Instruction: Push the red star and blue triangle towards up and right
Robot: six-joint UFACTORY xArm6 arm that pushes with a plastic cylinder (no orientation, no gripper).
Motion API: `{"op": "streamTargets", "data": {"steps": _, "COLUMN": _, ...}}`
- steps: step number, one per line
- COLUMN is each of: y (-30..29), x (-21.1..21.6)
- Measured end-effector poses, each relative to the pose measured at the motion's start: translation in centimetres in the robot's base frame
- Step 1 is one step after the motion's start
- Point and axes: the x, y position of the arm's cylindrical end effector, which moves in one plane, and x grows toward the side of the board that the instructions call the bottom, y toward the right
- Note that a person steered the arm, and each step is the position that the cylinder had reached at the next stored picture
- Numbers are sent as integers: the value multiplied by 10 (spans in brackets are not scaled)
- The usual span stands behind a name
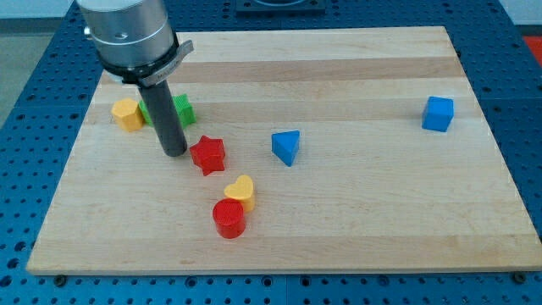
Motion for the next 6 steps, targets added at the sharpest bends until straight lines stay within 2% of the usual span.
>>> {"op": "streamTargets", "data": {"steps": 2, "y": 4, "x": 28}}
{"op": "streamTargets", "data": {"steps": 5, "y": 118, "x": -2}}
{"op": "streamTargets", "data": {"steps": 6, "y": 154, "x": 4}}
